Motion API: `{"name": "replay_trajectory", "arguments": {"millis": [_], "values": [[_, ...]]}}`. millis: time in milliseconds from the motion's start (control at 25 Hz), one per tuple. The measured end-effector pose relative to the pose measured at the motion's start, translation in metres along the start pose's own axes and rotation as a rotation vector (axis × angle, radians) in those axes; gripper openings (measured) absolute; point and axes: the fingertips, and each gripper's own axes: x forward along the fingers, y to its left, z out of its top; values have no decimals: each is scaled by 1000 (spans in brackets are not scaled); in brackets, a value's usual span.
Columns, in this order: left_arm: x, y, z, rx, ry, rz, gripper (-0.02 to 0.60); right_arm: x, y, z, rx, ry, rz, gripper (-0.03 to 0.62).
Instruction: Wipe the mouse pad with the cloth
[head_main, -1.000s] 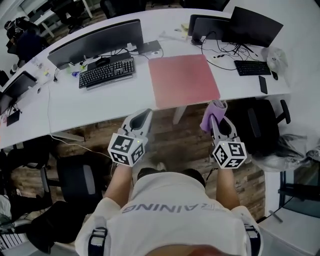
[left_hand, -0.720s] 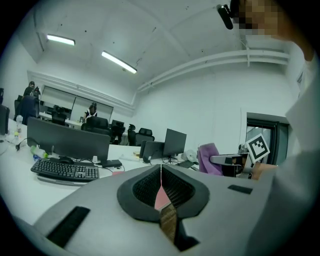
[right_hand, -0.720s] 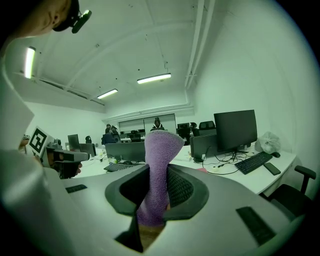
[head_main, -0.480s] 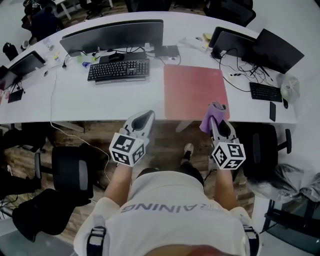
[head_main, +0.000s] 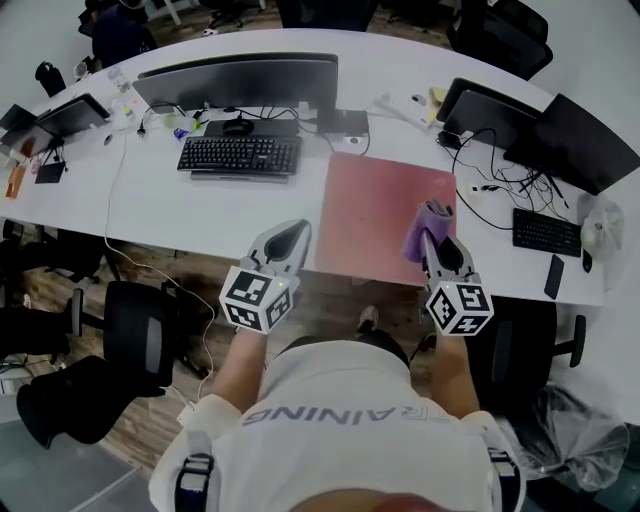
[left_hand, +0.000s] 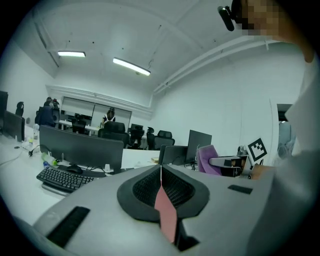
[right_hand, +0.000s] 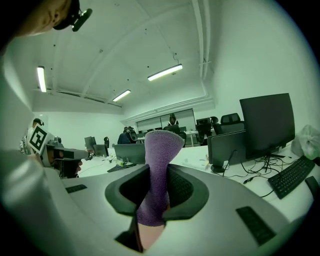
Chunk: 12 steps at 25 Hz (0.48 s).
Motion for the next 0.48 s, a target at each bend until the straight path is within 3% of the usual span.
{"name": "replay_trajectory", "arguments": {"millis": [280,480], "values": [[74,-17,3,-13,12,77,32,35,-91,-1,25,51,33,100],[99,-14,-2,-21,38,128,32,60,-125,-9,43,90,51,100]]}}
